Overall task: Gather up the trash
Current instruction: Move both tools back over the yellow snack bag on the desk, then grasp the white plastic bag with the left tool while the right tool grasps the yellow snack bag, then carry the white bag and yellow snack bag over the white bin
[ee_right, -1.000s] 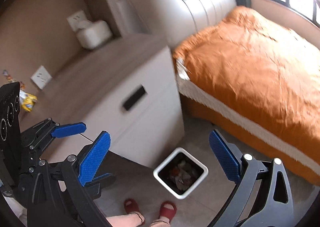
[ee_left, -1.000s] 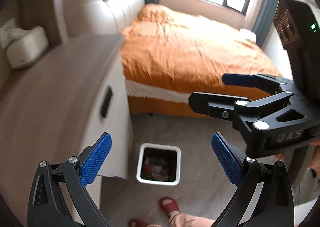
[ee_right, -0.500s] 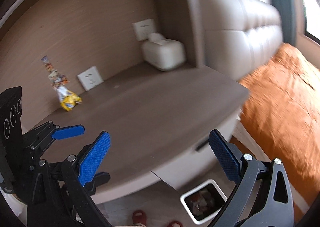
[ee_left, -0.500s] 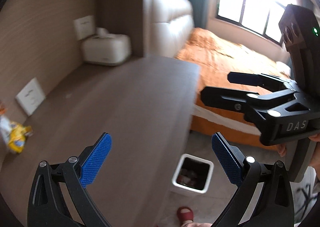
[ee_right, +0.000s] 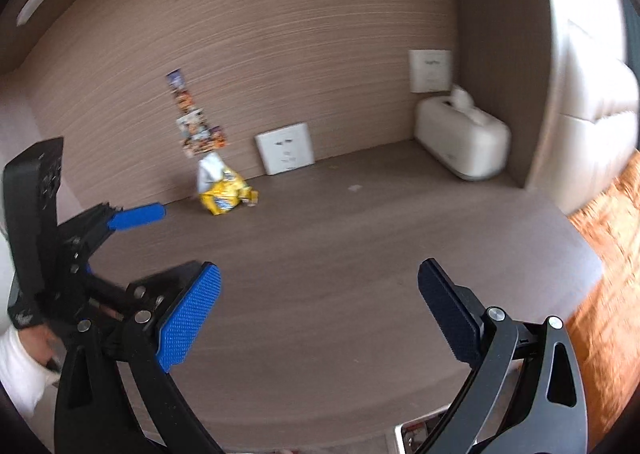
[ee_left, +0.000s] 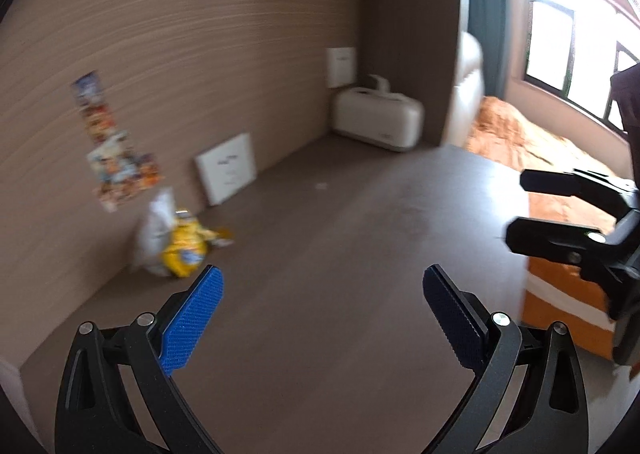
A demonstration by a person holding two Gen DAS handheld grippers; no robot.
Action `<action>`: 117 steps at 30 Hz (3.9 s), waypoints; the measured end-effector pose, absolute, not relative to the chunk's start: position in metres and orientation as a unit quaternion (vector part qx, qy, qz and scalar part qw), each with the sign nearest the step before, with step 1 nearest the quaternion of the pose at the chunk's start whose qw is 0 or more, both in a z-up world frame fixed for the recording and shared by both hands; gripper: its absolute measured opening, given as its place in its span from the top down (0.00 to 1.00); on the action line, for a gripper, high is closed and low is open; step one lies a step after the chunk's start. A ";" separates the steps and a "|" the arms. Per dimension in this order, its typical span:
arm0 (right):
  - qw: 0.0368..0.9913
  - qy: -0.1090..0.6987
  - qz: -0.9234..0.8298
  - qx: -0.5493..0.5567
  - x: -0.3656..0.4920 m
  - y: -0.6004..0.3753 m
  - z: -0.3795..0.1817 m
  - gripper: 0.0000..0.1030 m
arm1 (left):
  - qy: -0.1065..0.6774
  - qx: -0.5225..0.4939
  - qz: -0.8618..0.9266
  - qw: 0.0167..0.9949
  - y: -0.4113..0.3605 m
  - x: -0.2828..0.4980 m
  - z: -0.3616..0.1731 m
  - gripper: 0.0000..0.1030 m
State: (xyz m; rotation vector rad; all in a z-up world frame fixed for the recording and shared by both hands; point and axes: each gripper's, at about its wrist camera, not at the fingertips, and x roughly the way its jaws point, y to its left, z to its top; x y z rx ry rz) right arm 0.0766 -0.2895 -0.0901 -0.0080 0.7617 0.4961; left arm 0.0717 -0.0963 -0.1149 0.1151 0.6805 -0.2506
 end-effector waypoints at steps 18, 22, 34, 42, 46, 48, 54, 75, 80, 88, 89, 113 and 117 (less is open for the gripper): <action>0.854 0.380 0.346 -0.082 0.148 -0.159 -0.138 0.05 | 0.329 0.047 -0.049 0.942 0.040 0.141 -0.135 0.05; 0.843 0.380 0.370 -0.094 0.170 -0.136 -0.154 0.05 | 0.331 0.050 -0.073 0.939 0.052 0.161 -0.145 0.05; 0.803 0.401 0.408 -0.167 0.239 -0.065 -0.201 0.05 | 0.363 0.041 -0.123 0.923 0.071 0.218 -0.176 0.28; 0.787 0.405 0.425 -0.189 0.254 -0.050 -0.210 0.43 | 0.383 0.035 -0.144 0.912 0.060 0.237 -0.192 0.55; 0.780 0.420 0.433 -0.167 0.257 -0.059 -0.207 0.61 | 0.386 0.038 -0.145 0.910 0.054 0.235 -0.186 0.71; 0.780 0.425 0.432 -0.156 0.254 -0.067 -0.204 0.61 | 0.383 0.048 -0.139 0.912 0.052 0.229 -0.181 0.75; 0.796 0.433 0.411 -0.100 0.236 -0.111 -0.185 0.69 | 0.385 0.037 -0.122 0.914 0.056 0.206 -0.169 0.81; 0.871 0.418 0.255 0.031 0.094 -0.289 -0.121 0.70 | 0.369 0.075 -0.266 0.887 -0.107 0.100 -0.120 0.81; 0.883 0.424 0.197 0.048 0.059 -0.340 -0.115 0.70 | 0.365 0.093 -0.326 0.867 -0.164 0.082 -0.117 0.82; 0.893 0.430 0.107 0.078 0.006 -0.420 -0.113 0.70 | 0.359 0.124 -0.409 0.830 -0.251 0.049 -0.119 0.81; 0.894 0.431 0.096 0.081 -0.002 -0.431 -0.113 0.70 | 0.359 0.126 -0.418 0.825 -0.261 0.046 -0.119 0.81; 0.855 0.494 0.021 0.156 -0.066 -0.560 -0.197 0.70 | 0.438 0.204 -0.486 0.728 -0.446 0.008 -0.228 0.81; 0.840 0.515 0.011 0.173 -0.065 -0.574 -0.236 0.70 | 0.473 0.199 -0.474 0.716 -0.462 0.013 -0.267 0.81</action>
